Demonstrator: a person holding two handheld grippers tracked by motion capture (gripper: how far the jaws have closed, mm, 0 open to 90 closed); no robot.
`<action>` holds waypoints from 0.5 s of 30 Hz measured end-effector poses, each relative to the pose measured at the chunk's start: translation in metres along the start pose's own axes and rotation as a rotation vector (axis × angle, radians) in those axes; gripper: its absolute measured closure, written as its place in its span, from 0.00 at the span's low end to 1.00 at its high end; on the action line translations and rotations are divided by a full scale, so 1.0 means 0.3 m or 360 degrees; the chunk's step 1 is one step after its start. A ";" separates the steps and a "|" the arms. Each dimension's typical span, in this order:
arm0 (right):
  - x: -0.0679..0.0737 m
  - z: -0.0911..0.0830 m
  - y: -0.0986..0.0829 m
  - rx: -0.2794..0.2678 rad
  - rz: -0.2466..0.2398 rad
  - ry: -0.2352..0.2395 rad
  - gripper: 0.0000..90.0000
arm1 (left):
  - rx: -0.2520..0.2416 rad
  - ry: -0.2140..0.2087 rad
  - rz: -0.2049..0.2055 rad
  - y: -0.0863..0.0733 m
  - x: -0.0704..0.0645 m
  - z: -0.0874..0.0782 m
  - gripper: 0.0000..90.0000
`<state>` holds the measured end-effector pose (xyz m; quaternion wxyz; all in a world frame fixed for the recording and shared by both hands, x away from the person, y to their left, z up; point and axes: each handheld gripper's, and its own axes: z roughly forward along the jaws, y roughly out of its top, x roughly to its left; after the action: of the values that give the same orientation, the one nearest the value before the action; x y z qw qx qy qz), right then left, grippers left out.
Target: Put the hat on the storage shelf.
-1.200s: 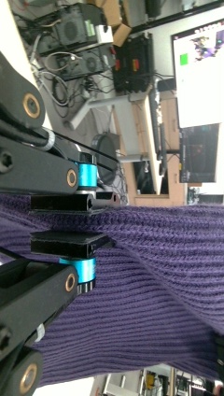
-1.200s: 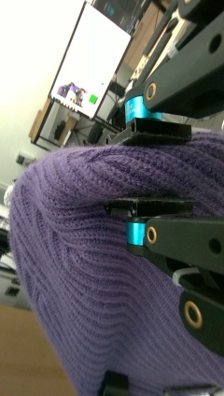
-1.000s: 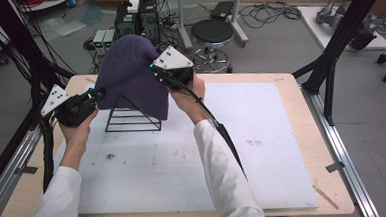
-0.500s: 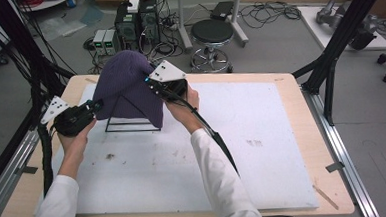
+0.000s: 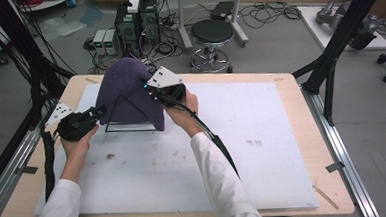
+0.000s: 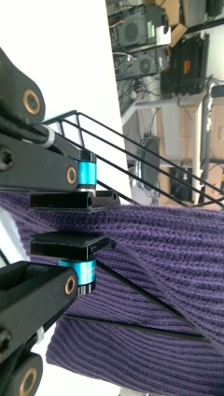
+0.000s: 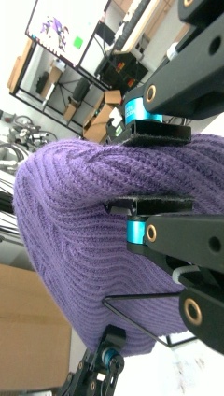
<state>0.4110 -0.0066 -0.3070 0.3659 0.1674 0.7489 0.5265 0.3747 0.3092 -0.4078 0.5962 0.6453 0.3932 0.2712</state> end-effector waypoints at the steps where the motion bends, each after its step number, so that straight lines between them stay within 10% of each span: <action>1: -0.001 0.001 -0.003 0.0011 -0.0009 0.0008 0.80 | 0.0013 0.0002 0.0005 -0.003 0.001 0.001 0.88; 7: 0.014 0.012 -0.018 0.0064 -0.0044 0.0057 0.79 | 0.0006 0.0022 -0.0086 -0.059 0.010 -0.001 0.88; 15: 0.033 0.033 -0.032 0.0125 -0.0071 0.0087 0.78 | 0.0060 0.0037 -0.0053 -0.074 0.015 -0.013 0.88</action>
<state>0.4129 0.0027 -0.3210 0.3500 0.1504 0.7823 0.4928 0.3698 0.3147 -0.4297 0.5837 0.6467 0.4158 0.2612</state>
